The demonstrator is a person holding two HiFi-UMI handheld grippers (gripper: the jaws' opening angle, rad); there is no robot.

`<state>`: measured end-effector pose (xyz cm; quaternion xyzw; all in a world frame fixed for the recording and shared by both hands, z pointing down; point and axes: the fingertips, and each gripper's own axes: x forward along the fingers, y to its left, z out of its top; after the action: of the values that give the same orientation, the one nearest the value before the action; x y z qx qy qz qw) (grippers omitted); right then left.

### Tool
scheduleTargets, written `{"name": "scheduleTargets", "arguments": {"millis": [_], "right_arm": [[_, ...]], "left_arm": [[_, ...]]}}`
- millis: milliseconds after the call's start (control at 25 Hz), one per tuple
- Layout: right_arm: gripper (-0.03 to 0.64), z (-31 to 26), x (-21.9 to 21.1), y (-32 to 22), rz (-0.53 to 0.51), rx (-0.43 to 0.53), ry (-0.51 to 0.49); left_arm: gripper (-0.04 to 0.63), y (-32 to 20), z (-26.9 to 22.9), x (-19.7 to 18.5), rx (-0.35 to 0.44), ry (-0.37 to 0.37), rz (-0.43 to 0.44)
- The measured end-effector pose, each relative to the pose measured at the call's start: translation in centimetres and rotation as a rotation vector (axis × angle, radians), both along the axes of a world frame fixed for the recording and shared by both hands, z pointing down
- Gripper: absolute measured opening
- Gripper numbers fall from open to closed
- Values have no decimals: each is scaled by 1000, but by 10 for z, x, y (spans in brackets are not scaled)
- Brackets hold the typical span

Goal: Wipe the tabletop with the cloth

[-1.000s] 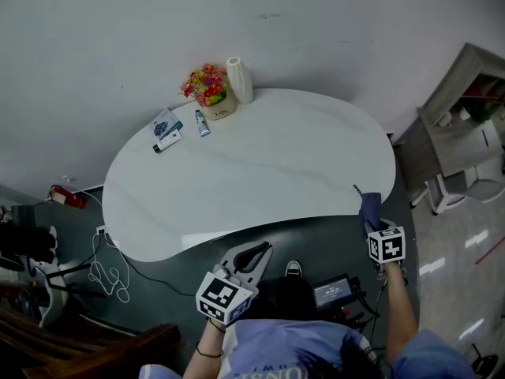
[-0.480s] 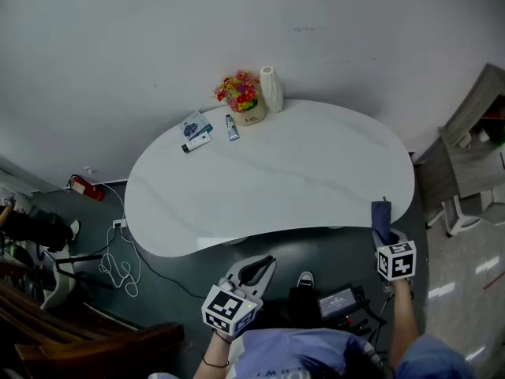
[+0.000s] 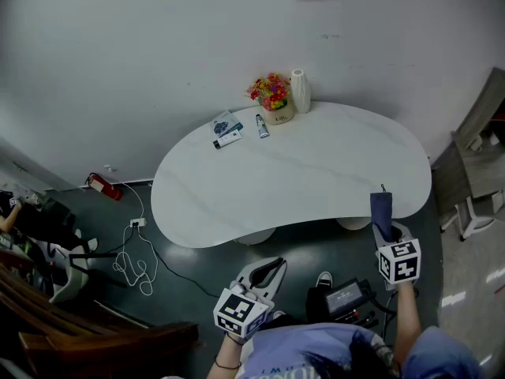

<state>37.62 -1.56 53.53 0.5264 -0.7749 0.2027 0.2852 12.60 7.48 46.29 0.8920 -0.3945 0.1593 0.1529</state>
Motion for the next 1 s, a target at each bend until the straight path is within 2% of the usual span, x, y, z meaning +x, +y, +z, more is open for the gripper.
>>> {"name": "scheduleTargets", "arguments": {"millis": [200,520,800,1000], "right_arm": [[67,-17,-54,36,-10,41,-41],[67,-29,-119,122,1,77,-69],[67,-52,-161,189,-17,141,-105],[67,-59,-182,229,-48,158,-122]], "left_arm": [[20,46,8,-53,0,-57,-10],[20,124,20,-128,-12,-34,-81],[20,171,12,-150,37,22,-102],[20,198,3,-143,57,43,-60]]}}
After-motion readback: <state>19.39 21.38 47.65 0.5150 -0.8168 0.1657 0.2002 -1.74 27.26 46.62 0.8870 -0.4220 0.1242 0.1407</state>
